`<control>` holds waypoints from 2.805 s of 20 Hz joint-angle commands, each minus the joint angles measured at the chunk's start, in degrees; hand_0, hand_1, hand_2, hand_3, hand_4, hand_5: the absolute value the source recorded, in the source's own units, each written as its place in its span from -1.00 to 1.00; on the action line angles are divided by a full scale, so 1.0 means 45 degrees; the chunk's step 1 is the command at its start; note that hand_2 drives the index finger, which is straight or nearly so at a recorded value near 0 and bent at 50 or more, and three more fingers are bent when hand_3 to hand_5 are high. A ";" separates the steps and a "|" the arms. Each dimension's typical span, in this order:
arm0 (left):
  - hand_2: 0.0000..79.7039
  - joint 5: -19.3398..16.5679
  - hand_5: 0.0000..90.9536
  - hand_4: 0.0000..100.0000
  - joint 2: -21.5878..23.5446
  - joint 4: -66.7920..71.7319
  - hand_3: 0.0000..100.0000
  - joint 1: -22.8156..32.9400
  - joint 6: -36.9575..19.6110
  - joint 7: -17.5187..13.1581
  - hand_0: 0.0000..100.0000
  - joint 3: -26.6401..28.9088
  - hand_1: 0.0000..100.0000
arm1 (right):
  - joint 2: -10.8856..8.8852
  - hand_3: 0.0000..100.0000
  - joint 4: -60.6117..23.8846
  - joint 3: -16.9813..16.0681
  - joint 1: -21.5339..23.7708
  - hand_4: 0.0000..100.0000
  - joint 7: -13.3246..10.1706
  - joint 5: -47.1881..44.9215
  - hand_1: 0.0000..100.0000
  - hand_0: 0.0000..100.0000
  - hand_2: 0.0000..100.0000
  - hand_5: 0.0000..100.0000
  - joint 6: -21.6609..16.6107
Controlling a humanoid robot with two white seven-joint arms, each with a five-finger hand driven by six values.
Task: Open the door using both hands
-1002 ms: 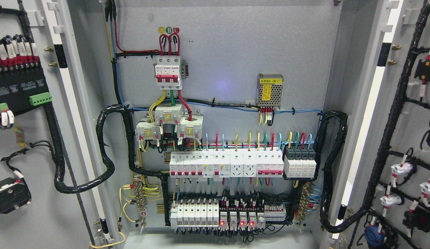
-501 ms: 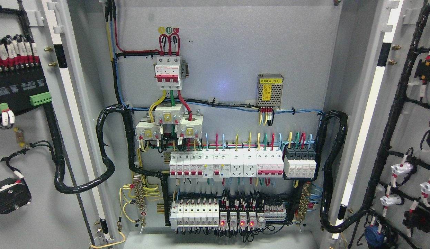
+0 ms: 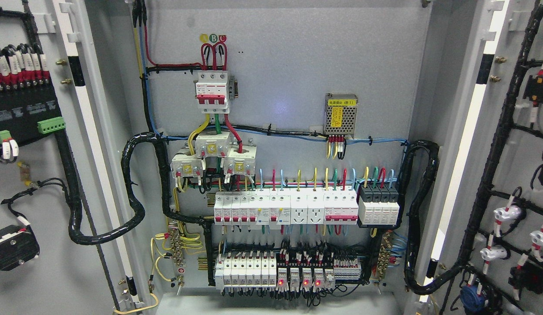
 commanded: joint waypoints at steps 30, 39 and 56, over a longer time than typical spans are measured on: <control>-1.00 -0.4297 -1.00 -1.00 -0.5277 1.3530 -1.00 -0.0336 -0.0530 -0.0746 -1.00 -0.5160 -1.00 | 0.3640 -1.00 1.4297 0.5537 -0.1521 -1.00 0.0058 0.5974 -1.00 -1.00 -1.00 -1.00 -0.0036; -1.00 -0.5818 -1.00 -1.00 -0.6780 2.0738 -1.00 -0.2835 0.0579 -0.0746 -1.00 -0.5844 -1.00 | 0.4618 -1.00 1.9534 0.5361 -0.2536 -1.00 -0.0157 0.6249 -1.00 -1.00 -1.00 -1.00 0.0023; -1.00 -0.8789 -1.00 -1.00 -0.7621 2.3576 -1.00 -0.4928 0.7027 -0.0590 -1.00 -0.5805 -1.00 | 0.5535 -1.00 2.5886 0.5458 -0.4218 -1.00 -0.2461 0.9236 -1.00 -1.00 -1.00 -1.00 0.0917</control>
